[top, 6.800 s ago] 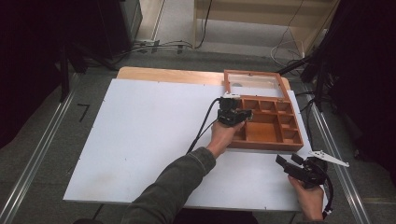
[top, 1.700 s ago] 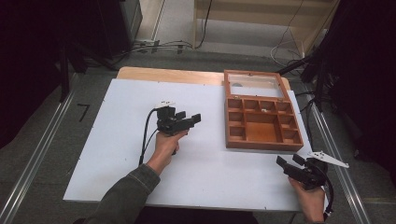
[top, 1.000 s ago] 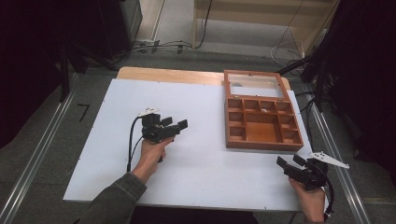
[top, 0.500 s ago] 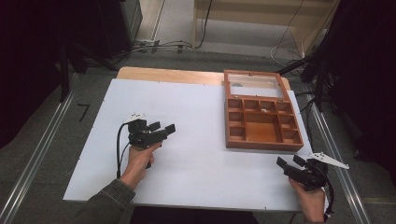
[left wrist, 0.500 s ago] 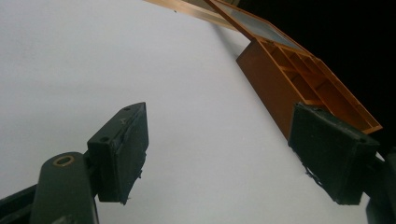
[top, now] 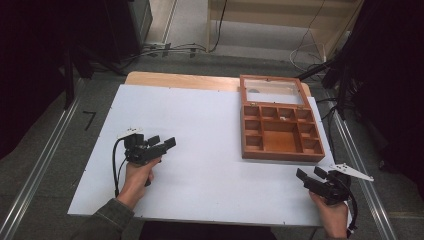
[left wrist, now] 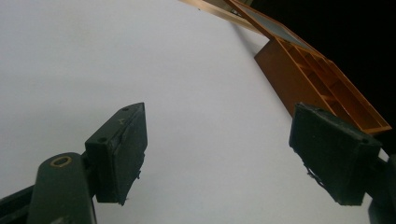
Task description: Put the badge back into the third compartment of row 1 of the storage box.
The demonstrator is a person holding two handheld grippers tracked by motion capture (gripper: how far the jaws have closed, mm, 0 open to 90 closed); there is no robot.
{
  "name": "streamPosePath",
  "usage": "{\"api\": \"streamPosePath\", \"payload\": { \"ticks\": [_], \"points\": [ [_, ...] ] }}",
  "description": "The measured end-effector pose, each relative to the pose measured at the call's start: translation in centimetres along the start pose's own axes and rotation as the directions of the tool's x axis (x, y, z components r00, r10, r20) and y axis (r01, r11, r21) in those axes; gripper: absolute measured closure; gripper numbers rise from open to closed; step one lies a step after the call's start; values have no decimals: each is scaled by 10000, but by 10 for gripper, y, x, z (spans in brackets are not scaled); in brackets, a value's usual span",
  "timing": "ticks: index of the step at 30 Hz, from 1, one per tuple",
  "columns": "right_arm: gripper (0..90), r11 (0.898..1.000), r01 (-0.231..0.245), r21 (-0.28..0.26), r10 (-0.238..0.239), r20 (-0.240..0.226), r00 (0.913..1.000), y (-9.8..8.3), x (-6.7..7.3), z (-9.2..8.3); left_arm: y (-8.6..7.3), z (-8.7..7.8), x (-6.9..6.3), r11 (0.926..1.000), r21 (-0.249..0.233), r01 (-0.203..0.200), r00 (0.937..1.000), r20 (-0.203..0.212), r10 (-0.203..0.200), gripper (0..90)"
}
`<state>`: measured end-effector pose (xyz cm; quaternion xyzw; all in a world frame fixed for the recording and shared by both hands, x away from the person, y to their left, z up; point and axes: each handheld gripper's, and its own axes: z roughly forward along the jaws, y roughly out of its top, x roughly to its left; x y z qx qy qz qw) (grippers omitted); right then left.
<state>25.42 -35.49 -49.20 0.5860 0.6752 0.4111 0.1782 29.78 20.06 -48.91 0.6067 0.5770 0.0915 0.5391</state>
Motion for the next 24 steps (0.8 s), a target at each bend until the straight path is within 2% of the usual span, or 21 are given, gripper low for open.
{"api": "streamPosePath", "payload": {
  "ticks": [24],
  "points": [
    [212, 10000, -18, -2, 18, 66, 10000, -1, 0, -1, -10, -48, 35, 9972, -526, 525, 9969, -564, -554, 200]
  ]
}}
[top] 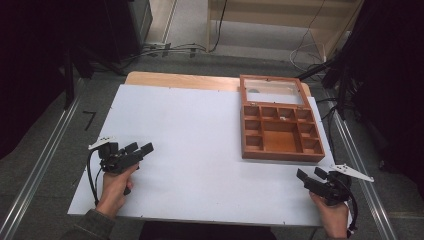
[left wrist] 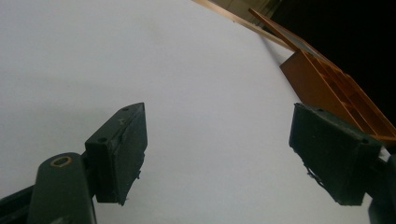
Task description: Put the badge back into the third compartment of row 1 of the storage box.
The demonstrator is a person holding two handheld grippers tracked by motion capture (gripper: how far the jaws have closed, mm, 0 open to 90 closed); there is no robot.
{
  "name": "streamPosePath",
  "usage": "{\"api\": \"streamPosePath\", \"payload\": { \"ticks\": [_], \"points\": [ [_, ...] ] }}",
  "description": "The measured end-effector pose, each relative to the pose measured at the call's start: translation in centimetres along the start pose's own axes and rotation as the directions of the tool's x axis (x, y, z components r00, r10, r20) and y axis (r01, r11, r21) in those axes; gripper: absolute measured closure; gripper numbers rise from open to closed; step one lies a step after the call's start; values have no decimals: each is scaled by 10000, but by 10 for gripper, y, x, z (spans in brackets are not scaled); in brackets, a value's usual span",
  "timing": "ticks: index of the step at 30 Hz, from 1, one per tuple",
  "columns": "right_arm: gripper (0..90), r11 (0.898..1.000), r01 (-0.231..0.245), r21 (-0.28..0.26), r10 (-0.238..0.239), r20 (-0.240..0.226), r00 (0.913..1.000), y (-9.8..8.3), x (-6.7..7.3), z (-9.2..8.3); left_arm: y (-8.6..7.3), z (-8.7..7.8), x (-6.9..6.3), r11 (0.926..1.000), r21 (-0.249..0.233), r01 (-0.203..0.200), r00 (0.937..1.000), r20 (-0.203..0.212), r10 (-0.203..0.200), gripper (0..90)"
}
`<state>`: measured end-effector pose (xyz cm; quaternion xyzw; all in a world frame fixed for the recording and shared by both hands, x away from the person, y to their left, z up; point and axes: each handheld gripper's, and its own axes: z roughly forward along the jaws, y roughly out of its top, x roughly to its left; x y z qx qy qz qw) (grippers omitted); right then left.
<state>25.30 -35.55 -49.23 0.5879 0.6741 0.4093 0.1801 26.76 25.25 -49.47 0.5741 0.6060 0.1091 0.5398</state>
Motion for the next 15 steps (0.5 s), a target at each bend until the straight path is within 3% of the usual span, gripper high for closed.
{"api": "streamPosePath", "payload": {
  "ticks": [9, 15],
  "points": [
    [211, 10000, -6, 45, 6, 0, 10000, -1, -1, 0, -3, -10, 7, 9999, -104, 58, 9997, -230, -61, 200],
    [185, 10000, 31, -21, -31, 146, 9999, -1, -2, -1, -7, -21, 19, 9995, -278, -149, 9964, -838, 125, 200]
  ]
}}
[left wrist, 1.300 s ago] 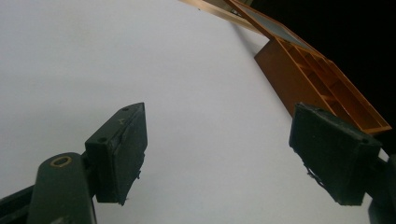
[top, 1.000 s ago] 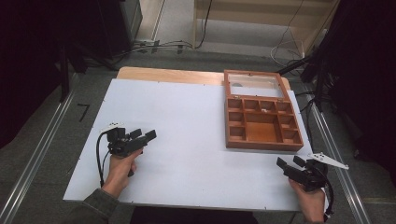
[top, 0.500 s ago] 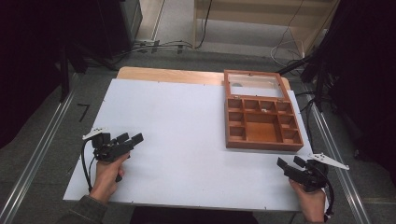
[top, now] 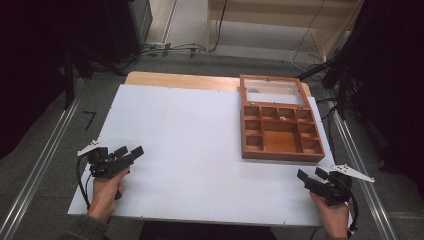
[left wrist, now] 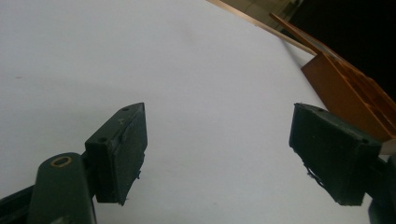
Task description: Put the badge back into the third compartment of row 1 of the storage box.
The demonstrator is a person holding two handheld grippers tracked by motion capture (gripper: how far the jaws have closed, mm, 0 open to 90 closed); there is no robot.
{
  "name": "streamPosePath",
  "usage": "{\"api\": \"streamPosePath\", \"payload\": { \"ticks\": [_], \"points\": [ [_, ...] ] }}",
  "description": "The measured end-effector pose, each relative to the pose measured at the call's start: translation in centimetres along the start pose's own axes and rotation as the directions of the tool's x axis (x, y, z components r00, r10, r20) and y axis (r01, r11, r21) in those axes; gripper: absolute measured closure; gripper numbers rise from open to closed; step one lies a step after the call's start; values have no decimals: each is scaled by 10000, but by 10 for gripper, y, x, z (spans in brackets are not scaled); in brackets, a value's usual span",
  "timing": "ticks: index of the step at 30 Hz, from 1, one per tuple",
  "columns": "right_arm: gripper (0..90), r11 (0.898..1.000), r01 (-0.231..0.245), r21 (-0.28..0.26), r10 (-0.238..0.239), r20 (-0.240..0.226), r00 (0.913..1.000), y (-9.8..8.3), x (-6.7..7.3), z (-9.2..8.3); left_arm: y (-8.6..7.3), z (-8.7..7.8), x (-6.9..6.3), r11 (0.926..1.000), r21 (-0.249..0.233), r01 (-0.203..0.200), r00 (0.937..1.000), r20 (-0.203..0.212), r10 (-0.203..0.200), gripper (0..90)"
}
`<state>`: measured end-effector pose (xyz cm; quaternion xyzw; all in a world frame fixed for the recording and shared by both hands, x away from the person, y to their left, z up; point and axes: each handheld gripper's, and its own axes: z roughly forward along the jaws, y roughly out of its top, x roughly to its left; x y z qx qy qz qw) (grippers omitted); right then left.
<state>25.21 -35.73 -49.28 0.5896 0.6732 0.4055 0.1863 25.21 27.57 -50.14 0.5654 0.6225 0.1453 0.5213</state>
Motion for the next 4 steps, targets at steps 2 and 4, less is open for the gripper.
{"api": "streamPosePath", "payload": {
  "ticks": [2, 4],
  "points": [
    [123, 9998, 191, -59, -190, 304, 9994, -1, 0, 2, -1, -1, 3, 9997, -15, -236, 9992, -326, 235, 199],
    [104, 9980, 588, 210, -603, 798, 9950, -3, 0, 7, -3, 0, 4, 9988, 89, -490, 9972, -565, 494, 189]
  ]
}}
